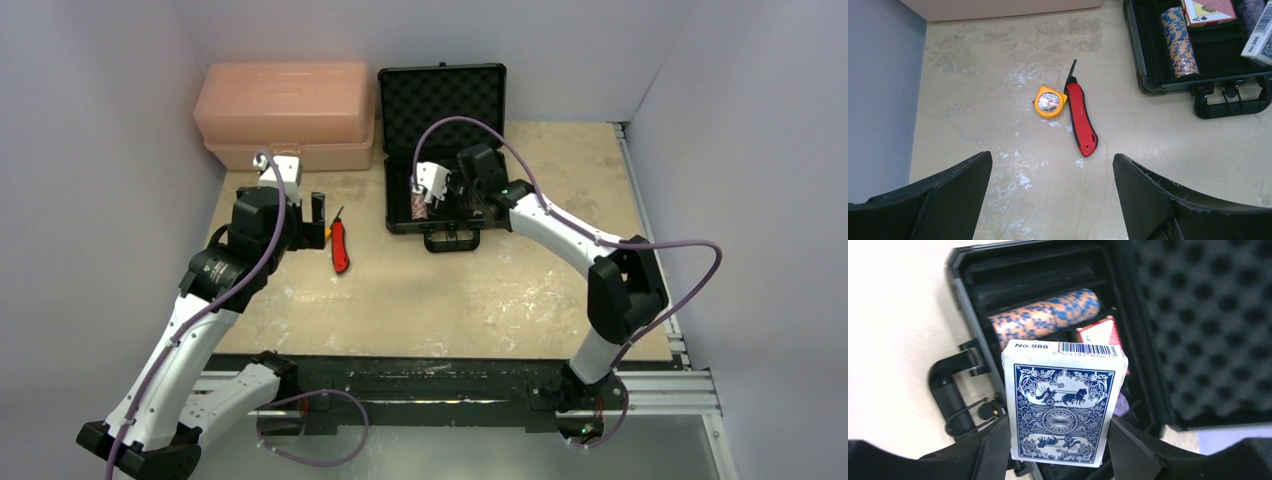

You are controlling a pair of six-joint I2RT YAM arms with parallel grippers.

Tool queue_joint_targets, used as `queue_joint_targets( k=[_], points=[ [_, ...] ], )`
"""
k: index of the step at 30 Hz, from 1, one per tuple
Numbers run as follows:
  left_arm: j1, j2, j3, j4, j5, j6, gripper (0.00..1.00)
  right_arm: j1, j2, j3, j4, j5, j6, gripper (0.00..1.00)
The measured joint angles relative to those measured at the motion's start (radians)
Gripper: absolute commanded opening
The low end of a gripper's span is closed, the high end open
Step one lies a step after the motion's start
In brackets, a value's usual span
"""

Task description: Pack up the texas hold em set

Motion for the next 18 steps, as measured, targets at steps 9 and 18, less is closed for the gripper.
queue_joint_targets(
  k=[9,18],
  points=[
    [0.0,0.016,0.0,0.0,0.0,0.0,0.91,-0.031,0.171,0.163,-0.177,-0.171,-0.173,0.0],
    [0.0,0.024,0.0,0.0,0.0,0.0,0.91,-0.039,0.289,0.278,-0.265,-0.155,-0.267,0.0]
  ],
)
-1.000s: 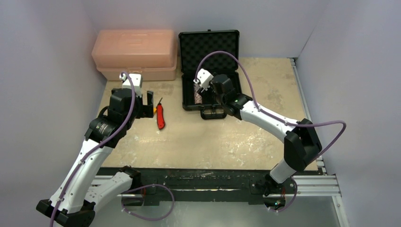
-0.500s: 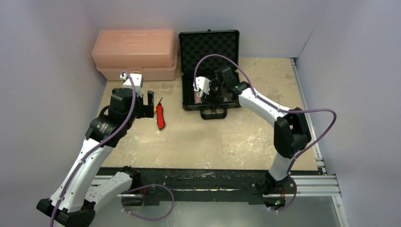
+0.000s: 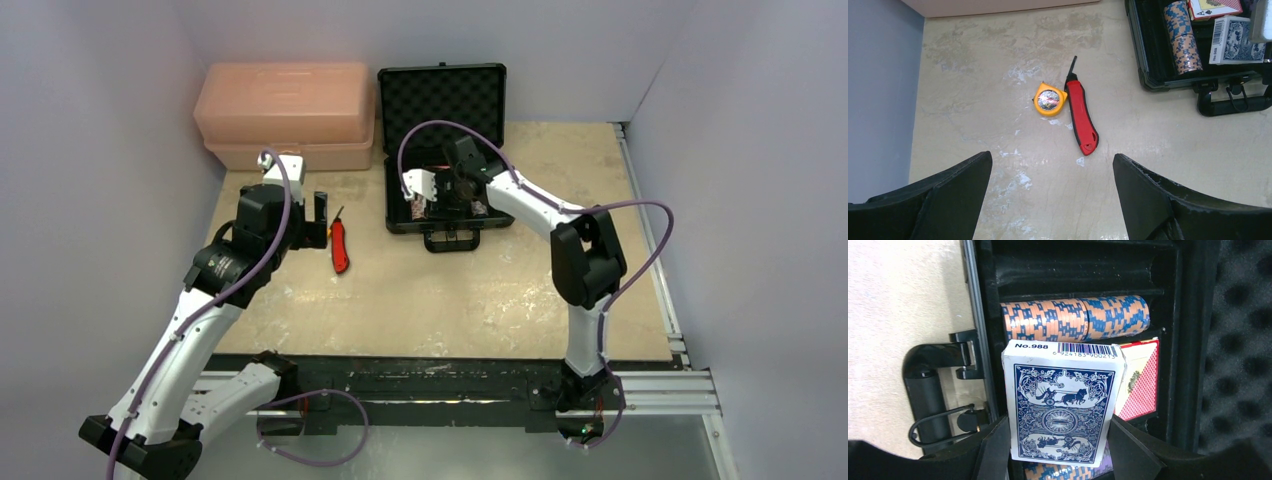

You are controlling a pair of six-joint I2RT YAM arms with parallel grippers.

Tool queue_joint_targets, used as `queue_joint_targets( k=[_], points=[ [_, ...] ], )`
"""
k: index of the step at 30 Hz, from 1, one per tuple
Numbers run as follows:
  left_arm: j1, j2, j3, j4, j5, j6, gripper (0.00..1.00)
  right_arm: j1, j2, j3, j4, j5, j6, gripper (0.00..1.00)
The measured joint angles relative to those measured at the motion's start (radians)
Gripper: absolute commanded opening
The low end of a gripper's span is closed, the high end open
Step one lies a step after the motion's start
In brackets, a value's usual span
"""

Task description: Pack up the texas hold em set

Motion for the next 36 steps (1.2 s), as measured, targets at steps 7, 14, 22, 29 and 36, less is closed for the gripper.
queue_joint_targets(
  k=[7,14,22,29,36],
  points=[
    [0.0,0.006,0.0,0.0,0.0,0.0,0.91,-0.011,0.047,0.033,-0.011,0.049,-0.04,0.0],
    [0.0,0.009,0.0,0.0,0.003,0.0,0.91,-0.019,0.085,0.034,-0.012,0.081,-0.068,0.0],
    [0.0,0.009,0.0,0.0,0.007,0.0,0.91,-0.02,0.15,0.085,-0.032,0.125,-0.071,0.03],
    [0.0,0.009,0.0,0.0,0.007,0.0,0.91,-0.02,0.163,0.094,-0.034,0.134,-0.081,0.75],
    [0.0,0.009,0.0,0.0,0.007,0.0,0.91,-0.019,0.159,0.093,-0.021,0.157,-0.084,0.97]
  ],
)
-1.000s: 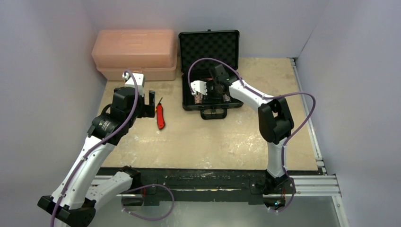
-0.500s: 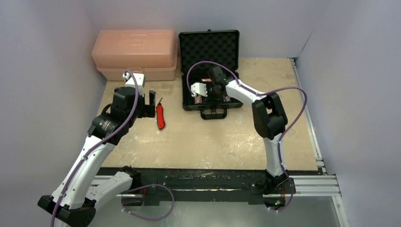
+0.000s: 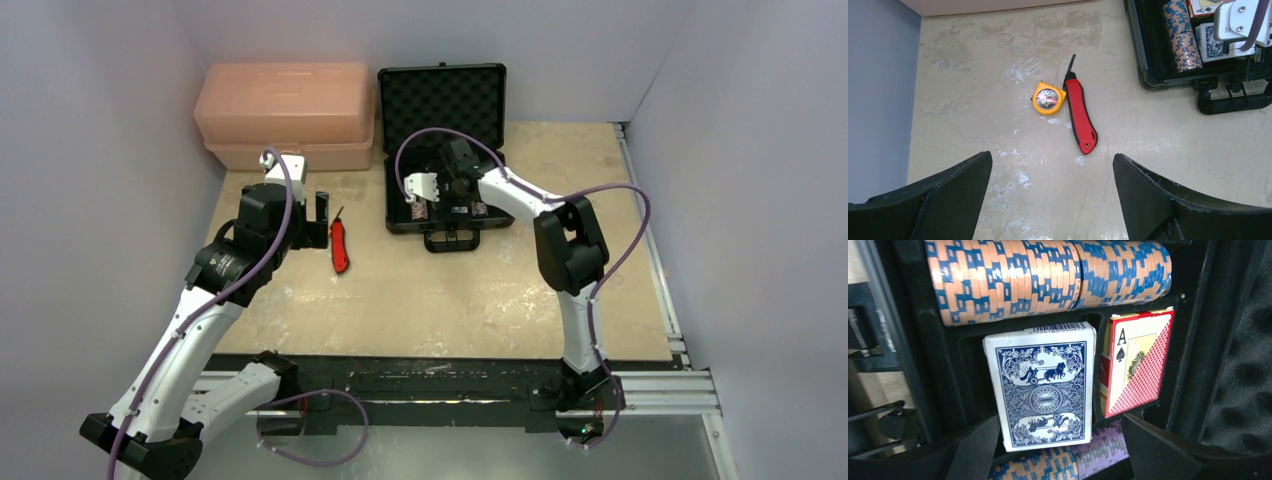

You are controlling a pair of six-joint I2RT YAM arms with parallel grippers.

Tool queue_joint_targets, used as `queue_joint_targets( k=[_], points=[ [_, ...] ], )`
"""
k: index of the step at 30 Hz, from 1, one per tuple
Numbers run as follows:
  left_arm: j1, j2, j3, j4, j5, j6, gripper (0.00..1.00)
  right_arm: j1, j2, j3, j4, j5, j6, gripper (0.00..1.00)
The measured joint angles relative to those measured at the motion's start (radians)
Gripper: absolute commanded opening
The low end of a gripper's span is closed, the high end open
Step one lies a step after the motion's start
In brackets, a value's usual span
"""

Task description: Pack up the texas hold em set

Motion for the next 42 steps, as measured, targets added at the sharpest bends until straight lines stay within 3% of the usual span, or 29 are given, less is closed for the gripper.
queue_joint_targets(
  k=[12,21,25,33,42],
  points=[
    [0.0,-0.003,0.0,0.0,0.0,0.0,0.91,-0.001,-0.18,-0.003,0.012,-0.085,0.072,0.93],
    [0.002,-0.012,0.0,0.0,0.0,0.0,0.91,0.0,-0.219,-0.006,0.188,-0.131,0.422,0.86],
    [0.002,-0.015,0.0,0.0,0.0,0.0,0.91,0.0,-0.219,-0.043,0.282,-0.115,0.624,0.76],
    [0.002,-0.015,0.0,0.0,0.0,0.0,0.91,0.0,-0.212,-0.071,0.317,-0.025,1.057,0.45],
    [0.002,-0.015,0.0,0.0,0.0,0.0,0.91,0.0,-0.179,-0.149,0.341,0.034,1.303,0.36]
  ],
)
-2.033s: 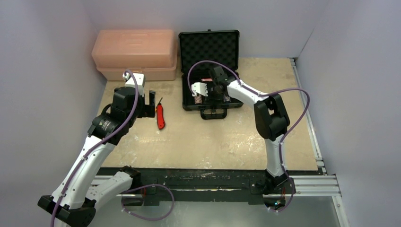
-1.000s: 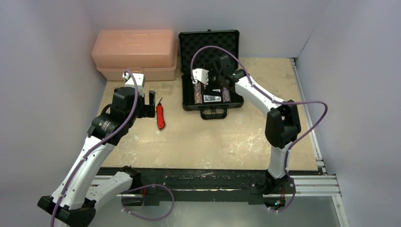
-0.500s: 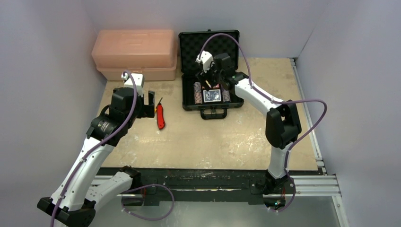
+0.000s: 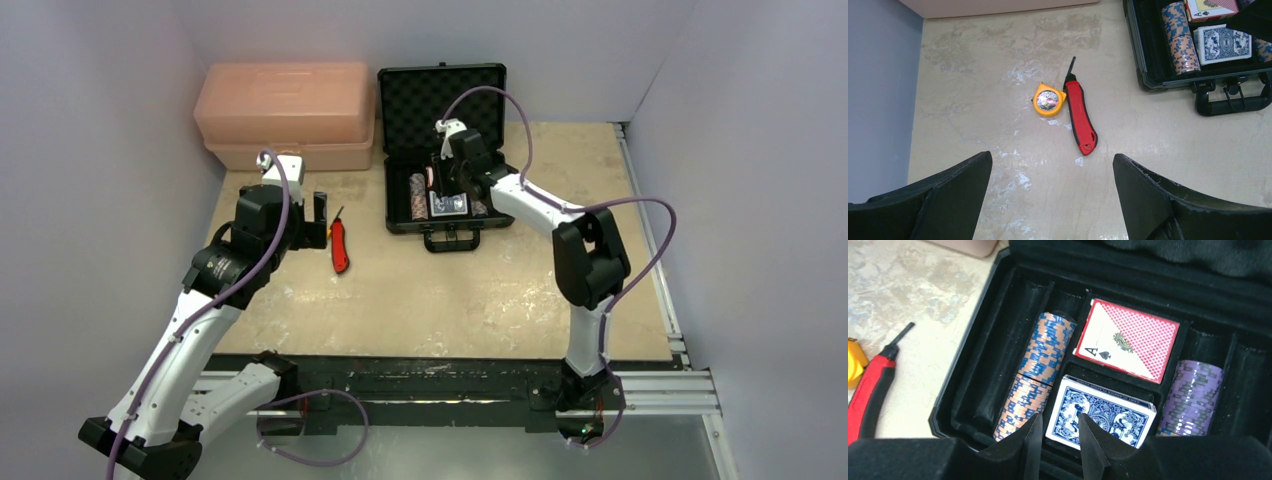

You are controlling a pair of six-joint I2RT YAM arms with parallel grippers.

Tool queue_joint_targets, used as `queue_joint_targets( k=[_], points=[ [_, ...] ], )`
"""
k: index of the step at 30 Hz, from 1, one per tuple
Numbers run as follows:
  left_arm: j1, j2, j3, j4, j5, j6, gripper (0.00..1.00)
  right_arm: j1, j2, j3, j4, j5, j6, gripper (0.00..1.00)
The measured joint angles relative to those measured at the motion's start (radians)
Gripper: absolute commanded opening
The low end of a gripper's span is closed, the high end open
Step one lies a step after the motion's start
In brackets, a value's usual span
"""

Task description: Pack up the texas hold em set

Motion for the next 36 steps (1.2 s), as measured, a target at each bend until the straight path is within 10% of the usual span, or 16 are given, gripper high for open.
queue_joint_targets(
  k=[10,36],
  points=[
    [0.0,-0.002,0.0,0.0,0.0,0.0,0.91,0.0,0.119,0.119,-0.073,0.032,0.084,0.56],
    [0.0,-0.036,0.0,0.0,0.029,-0.001,0.91,0.0,0.151,0.158,-0.106,0.182,0.216,0.35]
  ],
)
